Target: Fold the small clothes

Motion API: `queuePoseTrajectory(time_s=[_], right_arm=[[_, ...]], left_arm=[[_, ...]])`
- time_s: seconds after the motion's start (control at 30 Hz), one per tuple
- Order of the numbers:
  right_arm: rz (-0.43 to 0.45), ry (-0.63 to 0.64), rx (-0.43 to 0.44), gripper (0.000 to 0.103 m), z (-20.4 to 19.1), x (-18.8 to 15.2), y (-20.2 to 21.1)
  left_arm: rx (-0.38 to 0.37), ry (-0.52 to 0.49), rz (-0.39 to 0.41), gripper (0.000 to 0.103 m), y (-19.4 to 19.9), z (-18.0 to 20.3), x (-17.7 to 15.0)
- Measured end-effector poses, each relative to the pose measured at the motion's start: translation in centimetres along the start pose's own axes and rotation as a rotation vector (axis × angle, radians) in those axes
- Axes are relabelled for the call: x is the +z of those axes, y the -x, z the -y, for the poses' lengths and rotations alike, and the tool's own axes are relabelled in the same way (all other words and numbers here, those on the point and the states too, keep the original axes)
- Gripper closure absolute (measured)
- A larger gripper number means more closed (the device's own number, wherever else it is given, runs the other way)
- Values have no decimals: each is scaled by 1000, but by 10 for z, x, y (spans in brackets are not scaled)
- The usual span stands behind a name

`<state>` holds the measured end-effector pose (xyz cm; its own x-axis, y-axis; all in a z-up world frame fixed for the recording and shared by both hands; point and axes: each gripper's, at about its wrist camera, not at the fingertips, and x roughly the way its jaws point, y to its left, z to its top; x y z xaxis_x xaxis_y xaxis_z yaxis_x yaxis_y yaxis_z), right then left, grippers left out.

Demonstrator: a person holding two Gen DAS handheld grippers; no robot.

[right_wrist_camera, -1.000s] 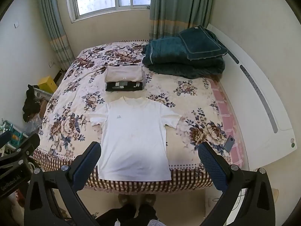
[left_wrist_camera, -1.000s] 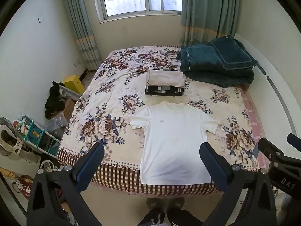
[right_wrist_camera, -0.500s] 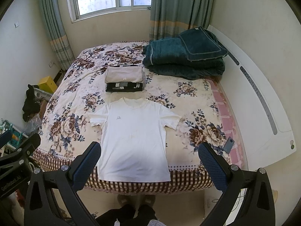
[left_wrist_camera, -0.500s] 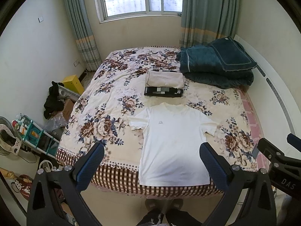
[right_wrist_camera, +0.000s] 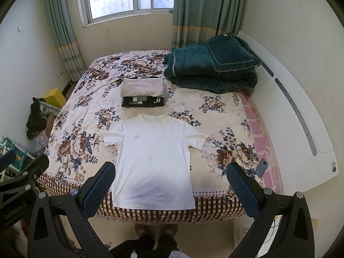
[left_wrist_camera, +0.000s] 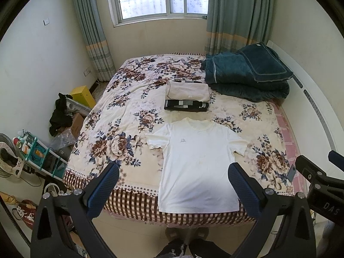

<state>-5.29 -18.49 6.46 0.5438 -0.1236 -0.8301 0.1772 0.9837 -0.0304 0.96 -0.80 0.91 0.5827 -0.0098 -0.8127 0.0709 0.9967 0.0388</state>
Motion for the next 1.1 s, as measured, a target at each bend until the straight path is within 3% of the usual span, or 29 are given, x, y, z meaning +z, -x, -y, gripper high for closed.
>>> queuePoseTrajectory(time_s=[0.43, 1.1], right_arm=[[6, 2, -3, 0, -1, 20, 5], [12, 3, -2, 0, -6, 12, 7]], left_arm=[[-9, 4, 6, 0, 0, 3, 12], [-9, 10, 11, 0, 1, 2, 12]])
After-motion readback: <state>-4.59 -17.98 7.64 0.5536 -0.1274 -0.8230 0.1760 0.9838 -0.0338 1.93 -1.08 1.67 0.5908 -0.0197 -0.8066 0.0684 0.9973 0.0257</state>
